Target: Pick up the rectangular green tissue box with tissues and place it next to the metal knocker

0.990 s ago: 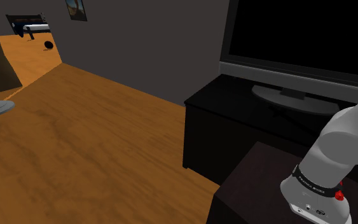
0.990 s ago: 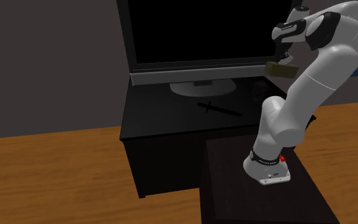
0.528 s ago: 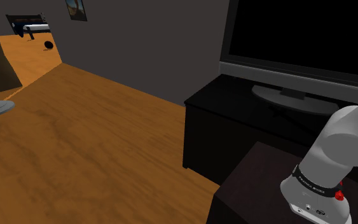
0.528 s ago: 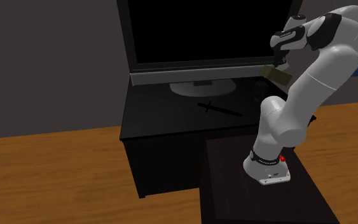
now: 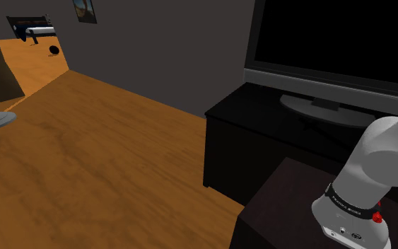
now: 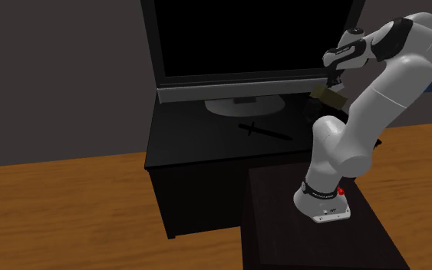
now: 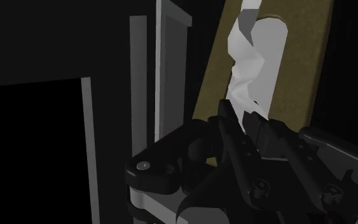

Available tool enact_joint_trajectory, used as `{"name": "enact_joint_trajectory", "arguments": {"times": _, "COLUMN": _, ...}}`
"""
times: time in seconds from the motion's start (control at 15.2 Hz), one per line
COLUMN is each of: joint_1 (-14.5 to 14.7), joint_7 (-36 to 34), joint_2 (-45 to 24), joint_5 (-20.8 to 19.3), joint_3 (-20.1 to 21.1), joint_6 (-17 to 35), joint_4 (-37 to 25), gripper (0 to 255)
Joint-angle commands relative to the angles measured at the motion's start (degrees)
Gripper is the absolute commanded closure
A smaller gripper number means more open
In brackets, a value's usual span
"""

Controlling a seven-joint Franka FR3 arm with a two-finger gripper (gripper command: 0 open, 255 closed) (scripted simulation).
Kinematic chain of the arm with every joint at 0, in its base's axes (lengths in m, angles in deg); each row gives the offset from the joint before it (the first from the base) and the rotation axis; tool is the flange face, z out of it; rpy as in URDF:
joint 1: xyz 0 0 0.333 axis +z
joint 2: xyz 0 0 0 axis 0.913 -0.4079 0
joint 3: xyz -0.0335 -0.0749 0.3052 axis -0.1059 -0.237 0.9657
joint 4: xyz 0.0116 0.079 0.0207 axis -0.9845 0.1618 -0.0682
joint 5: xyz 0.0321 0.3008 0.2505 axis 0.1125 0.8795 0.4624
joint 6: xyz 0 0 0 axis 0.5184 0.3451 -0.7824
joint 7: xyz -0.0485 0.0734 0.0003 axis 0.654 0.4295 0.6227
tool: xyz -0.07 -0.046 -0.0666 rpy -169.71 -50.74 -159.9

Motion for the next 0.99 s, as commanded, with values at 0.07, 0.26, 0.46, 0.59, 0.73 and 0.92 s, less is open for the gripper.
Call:
{"name": "enact_joint_trajectory", "arguments": {"times": 0.07, "joint_1": 1.73, "joint_7": -1.20, "joint_2": 0.85, "joint_5": -1.80, "joint_3": -2.29, "joint_6": 1.80, "joint_4": 0.96, "gripper": 255}}
{"name": "enact_joint_trajectory", "arguments": {"times": 0.26, "joint_1": 3.63, "joint_7": -2.53, "joint_2": 1.78, "joint_5": -3.72, "joint_3": -4.69, "joint_6": 3.45, "joint_4": 1.67, "gripper": 255}}
{"name": "enact_joint_trajectory", "arguments": {"times": 0.46, "joint_1": 5.83, "joint_7": -4.03, "joint_2": 2.84, "joint_5": -5.87, "joint_3": -7.49, "joint_6": 5.25, "joint_4": 2.31, "gripper": 255}}
{"name": "enact_joint_trajectory", "arguments": {"times": 0.59, "joint_1": 5.95, "joint_7": -3.91, "joint_2": 2.72, "joint_5": -5.67, "joint_3": -7.64, "joint_6": 5.32, "joint_4": 2.33, "gripper": 255}}
{"name": "enact_joint_trajectory", "arguments": {"times": 0.73, "joint_1": 6.08, "joint_7": -3.77, "joint_2": 2.58, "joint_5": -5.44, "joint_3": -7.81, "joint_6": 5.41, "joint_4": 2.36, "gripper": 255}}
{"name": "enact_joint_trajectory", "arguments": {"times": 0.92, "joint_1": 6.57, "joint_7": -3.98, "joint_2": 1.91, "joint_5": -5.46, "joint_3": -7.35, "joint_6": 8.07, "joint_4": 1.90, "gripper": 255}}
